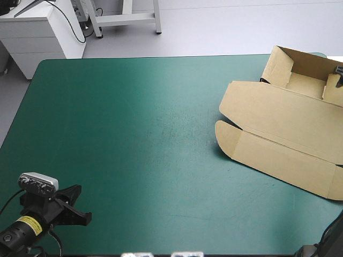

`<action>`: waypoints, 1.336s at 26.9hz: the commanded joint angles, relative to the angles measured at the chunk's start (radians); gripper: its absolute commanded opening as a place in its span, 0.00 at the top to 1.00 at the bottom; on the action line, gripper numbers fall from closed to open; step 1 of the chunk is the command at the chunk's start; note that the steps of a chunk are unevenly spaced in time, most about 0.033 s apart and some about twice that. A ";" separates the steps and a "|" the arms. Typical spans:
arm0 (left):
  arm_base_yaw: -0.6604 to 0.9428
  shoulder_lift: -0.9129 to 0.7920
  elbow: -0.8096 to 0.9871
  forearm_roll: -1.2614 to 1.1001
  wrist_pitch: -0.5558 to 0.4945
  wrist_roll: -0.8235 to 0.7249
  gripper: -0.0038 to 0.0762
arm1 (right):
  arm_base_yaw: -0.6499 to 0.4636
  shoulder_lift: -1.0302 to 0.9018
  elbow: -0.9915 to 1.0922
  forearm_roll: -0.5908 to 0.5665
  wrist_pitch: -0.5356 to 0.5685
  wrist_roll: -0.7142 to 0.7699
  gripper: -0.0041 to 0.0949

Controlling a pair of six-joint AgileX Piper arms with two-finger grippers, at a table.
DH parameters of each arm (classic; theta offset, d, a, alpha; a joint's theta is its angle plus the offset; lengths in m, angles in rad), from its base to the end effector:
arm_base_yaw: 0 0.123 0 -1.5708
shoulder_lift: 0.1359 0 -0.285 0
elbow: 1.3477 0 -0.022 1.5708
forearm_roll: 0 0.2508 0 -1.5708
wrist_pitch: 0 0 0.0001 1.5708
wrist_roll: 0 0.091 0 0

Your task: Fold the box

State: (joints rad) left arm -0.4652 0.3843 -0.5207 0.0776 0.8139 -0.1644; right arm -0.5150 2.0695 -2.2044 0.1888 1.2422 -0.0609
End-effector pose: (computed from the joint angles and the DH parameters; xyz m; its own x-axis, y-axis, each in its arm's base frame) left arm 0.0630 -0.0259 0.2912 -0.5383 0.1464 -0.8300 0.3485 0.9353 -0.0611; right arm 0.4048 -0.2105 0.3531 -0.7388 0.4189 -0.5279 0.4036 0.9024 0.1512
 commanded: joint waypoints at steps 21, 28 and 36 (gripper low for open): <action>-0.004 0.008 0.007 0.000 -0.034 -0.002 0.96 | 0.563 -0.926 0.933 0.137 -0.184 -0.236 0.96; -0.004 0.008 0.007 -0.005 -0.032 -0.017 0.96 | 0.563 -1.166 1.248 0.137 -0.364 -0.285 0.96; -0.004 -0.008 0.007 -0.005 -0.062 -0.022 0.96 | 0.563 -1.431 1.564 0.139 -0.603 -0.281 0.96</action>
State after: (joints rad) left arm -0.4652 0.3802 -0.4871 0.0769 0.8256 -0.1759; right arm 0.0461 0.7105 -0.6926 0.3118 0.7700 -0.3327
